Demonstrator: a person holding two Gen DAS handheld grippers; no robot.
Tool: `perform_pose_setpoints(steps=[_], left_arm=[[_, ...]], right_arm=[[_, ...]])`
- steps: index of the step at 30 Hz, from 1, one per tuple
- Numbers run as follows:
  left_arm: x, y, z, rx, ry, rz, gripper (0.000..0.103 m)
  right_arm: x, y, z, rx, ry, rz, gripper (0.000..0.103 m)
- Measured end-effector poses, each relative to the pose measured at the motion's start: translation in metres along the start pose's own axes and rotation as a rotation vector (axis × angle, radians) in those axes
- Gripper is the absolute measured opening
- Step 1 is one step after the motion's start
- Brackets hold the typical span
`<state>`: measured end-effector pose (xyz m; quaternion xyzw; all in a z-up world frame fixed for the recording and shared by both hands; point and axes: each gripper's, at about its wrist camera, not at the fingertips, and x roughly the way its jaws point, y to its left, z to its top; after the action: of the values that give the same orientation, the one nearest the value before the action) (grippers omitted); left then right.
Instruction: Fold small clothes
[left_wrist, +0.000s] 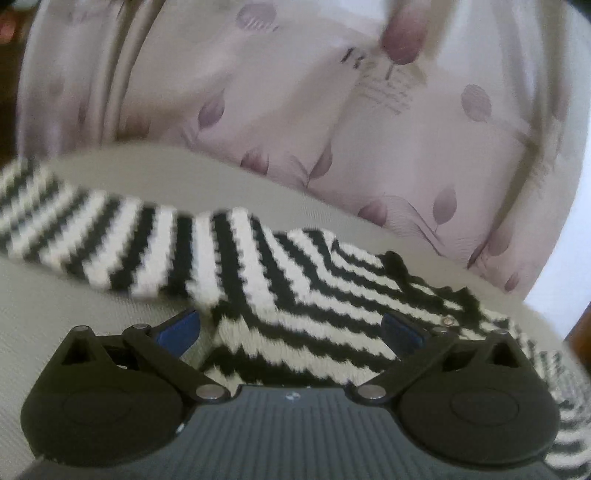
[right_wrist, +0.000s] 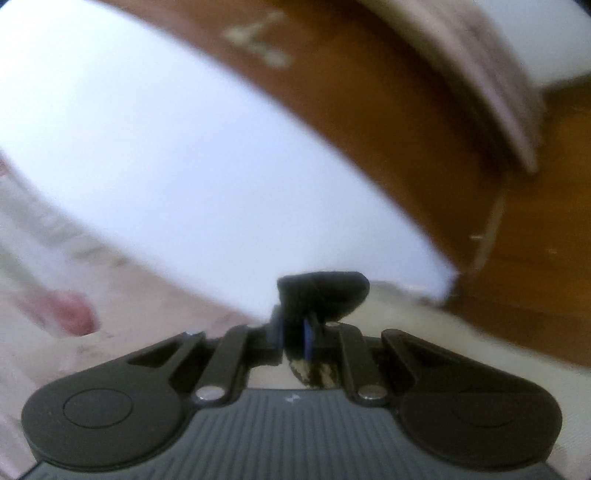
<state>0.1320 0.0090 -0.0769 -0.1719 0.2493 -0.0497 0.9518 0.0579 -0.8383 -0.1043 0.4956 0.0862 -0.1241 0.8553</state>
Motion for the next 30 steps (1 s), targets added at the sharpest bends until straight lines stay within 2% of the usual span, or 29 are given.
perform_pose_setpoints(steps=[6,9,13,16,22,25,30], left_arm=[[-0.001,0.003,-0.003,-0.018,-0.024,-0.028,0.103],[-0.003,0.007,-0.004,-0.04,-0.037,-0.043,0.103],[-0.005,0.019,-0.003,-0.125,-0.059,-0.045,0.103],[-0.004,0.027,-0.002,-0.179,-0.055,-0.049,0.103],[-0.004,0.034,-0.002,-0.225,-0.058,-0.062,0.103],[-0.006,0.036,-0.002,-0.237,-0.067,-0.065,0.103],[-0.006,0.04,-0.002,-0.263,-0.068,-0.072,0.103]], right_arm=[[0.027,0.117,-0.059,-0.014,0.062,0.229,0.01],[0.045,0.165,-0.105,-0.002,0.127,0.32,0.01],[0.068,0.214,-0.178,0.02,0.245,0.407,0.01],[0.087,0.237,-0.238,0.028,0.342,0.431,0.01],[0.111,0.266,-0.341,0.014,0.5,0.416,0.01],[0.118,0.271,-0.379,-0.028,0.561,0.399,0.01],[0.123,0.274,-0.414,-0.15,0.617,0.36,0.01]])
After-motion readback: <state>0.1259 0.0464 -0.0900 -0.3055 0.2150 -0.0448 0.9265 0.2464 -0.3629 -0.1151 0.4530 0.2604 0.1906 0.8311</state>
